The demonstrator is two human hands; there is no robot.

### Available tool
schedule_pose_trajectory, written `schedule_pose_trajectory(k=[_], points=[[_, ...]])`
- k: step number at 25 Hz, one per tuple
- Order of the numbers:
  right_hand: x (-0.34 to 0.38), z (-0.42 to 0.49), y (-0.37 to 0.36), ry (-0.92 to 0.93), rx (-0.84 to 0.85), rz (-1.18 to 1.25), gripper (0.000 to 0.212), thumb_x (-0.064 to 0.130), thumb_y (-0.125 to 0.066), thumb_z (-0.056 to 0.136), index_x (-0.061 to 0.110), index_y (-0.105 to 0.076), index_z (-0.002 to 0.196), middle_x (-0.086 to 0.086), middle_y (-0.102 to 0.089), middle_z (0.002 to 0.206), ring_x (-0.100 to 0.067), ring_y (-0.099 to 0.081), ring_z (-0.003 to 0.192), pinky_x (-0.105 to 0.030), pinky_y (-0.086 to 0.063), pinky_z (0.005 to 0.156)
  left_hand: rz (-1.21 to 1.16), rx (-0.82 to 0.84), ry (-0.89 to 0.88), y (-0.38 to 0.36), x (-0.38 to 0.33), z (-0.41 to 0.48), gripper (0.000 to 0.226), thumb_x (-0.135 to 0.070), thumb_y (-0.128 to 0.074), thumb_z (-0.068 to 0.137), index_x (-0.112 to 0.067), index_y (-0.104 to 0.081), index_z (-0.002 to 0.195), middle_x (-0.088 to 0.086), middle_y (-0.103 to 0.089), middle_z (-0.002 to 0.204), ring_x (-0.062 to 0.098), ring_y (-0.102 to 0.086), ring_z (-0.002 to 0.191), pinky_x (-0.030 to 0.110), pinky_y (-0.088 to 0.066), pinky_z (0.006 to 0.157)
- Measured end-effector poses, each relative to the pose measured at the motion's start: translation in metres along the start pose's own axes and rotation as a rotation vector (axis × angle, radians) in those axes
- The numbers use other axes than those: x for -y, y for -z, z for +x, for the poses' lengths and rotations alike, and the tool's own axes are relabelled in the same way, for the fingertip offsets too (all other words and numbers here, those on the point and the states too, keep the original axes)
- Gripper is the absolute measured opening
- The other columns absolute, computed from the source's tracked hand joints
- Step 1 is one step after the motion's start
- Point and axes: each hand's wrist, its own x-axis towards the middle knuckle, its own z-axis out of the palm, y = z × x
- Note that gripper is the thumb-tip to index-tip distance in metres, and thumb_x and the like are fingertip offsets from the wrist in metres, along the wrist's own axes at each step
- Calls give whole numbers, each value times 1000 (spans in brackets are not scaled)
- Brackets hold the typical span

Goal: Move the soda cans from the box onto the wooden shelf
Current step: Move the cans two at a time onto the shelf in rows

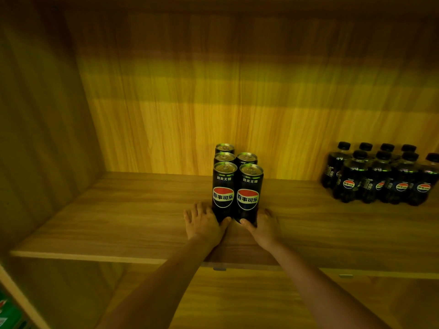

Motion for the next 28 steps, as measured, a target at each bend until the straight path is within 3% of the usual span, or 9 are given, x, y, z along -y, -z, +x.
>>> schedule_pose_trajectory(k=[4,11,15,17,23,28], points=[[-3,3,1,24,16,-27,58,48,-53,83,13,-46,128,-10,-51,135,-29,-38,131,-44,-25,111,-9,-11,-6,-2,0,2,81,-63,-29,86,-10,-15,146,13,-11,157,30,-3,145,49,-4,117],[0,8,0,-1,12,-17,64,50,-52,82,12,-40,132,-12,-46,139,-31,-35,132,-46,-24,112,-30,-38,-17,-6,1,4,82,-64,-28,86,-11,-12,146,11,-15,156,29,-6,145,49,-6,117],[3,-7,13,-78,16,-32,87,55,-54,79,9,-18,144,-15,-21,153,-31,-18,141,-45,-15,116,-16,-25,41,4,3,-6,93,-69,-30,82,-6,-6,146,13,-11,156,28,-6,145,49,-2,116],[7,-23,27,-75,-42,-47,88,51,-56,81,6,-14,144,-16,-16,154,-31,-15,142,-45,-15,117,-11,-31,43,17,9,-20,94,-68,-31,82,-6,-5,146,13,-8,157,27,-4,145,49,-2,116],[56,-71,79,189,-148,-177,69,34,-58,84,8,-26,140,-14,-30,150,-30,-26,138,-42,-22,114,153,-106,-95,79,24,-83,85,-59,-33,87,-8,0,147,13,-2,158,27,0,146,48,2,117],[106,-127,93,371,29,-330,69,36,-60,82,8,-30,138,-12,-35,147,-27,-32,136,-42,-25,114,254,-59,-158,106,43,-142,83,-58,-34,87,-11,-3,147,11,-1,158,30,-3,145,48,-3,118]])
